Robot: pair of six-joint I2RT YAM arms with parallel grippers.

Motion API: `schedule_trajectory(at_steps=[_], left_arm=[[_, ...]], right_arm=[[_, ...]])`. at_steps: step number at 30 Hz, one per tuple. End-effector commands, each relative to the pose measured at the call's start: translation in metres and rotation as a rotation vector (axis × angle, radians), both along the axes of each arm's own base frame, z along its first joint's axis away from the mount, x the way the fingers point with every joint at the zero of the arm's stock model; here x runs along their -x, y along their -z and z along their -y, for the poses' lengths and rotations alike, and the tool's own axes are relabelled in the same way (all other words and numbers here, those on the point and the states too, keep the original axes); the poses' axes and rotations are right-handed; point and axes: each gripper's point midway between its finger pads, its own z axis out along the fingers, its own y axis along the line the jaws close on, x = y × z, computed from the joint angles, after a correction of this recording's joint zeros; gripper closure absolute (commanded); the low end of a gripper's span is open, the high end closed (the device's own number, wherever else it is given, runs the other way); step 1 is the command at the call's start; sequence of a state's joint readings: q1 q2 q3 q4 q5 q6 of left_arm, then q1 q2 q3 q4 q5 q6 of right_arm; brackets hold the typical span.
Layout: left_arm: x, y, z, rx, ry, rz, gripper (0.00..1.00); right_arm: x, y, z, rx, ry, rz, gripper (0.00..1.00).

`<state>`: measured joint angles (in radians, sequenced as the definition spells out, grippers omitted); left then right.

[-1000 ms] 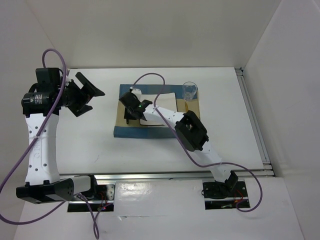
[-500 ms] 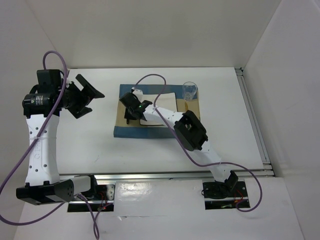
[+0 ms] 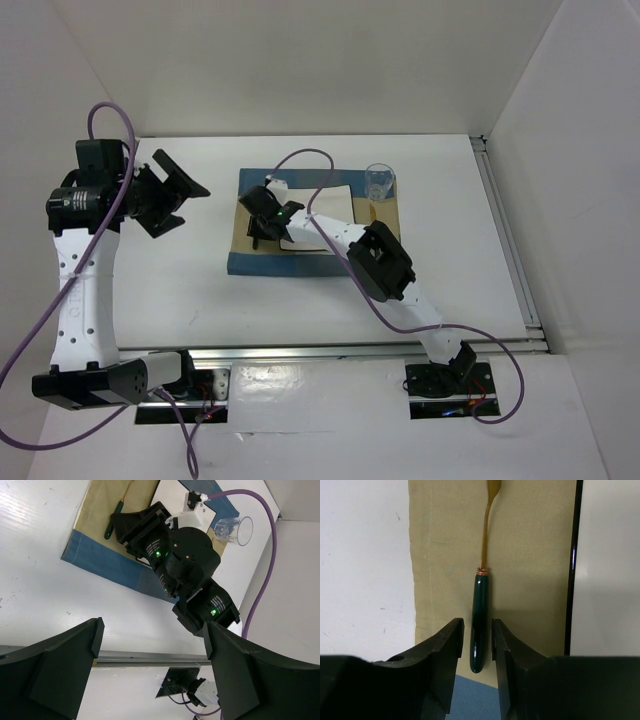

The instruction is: Set the dinner table for one person

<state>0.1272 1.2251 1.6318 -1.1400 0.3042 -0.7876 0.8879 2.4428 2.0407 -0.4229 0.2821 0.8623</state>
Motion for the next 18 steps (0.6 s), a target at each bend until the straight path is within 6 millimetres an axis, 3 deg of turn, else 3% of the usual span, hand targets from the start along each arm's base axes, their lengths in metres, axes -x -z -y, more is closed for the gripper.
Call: schedule_trajectory(at_steps=[1,5,10,11,13,14,15,16,18], left_arm=[[0.001,-0.002,-0.001,-0.021,0.006,0.021,0.0],[0.001,0.002,-0.001,-0.02,0.006,0.012,0.0],[-0.001,0.004,-0.003,-0.027,0.0,0.011,0.0],[-0.001,0.004,-0.003,-0.027,0.0,0.011,0.0],[-0.003,0.003,-0.005,-0.041,-0.001,0.021,0.0],[-0.007,0.001,-0.009,-0.064,-0.009,0.029,0.0],[-0.009,0.001,-0.015,-0.094,-0.022,0.025,0.0],[-0.013,-0.003,-0.018,-0.103,-0.03,0.027,0.0],[-0.02,-0.006,-0.023,-0.135,-0.031,0.036,0.0]], right_arm=[[-0.009,-0.016,0.001,-0.007,0.032,0.039,0.59],[-0.008,-0.014,0.006,0.01,0.032,0.042,0.57],[-0.012,-0.054,0.014,0.024,0.031,0.113,0.57],[-0.013,-0.082,0.015,-0.004,0.025,0.145,0.48],[-0.01,-0.106,0.023,-0.019,0.031,0.178,0.39],[-0.005,-0.146,0.026,-0.058,-0.005,0.24,0.33],[0.002,-0.149,0.031,-0.059,-0.026,0.243,0.32],[0.009,-0.189,0.031,-0.125,-0.06,0.292,0.31],[0.025,-0.213,0.037,-0.129,-0.135,0.308,0.22]])
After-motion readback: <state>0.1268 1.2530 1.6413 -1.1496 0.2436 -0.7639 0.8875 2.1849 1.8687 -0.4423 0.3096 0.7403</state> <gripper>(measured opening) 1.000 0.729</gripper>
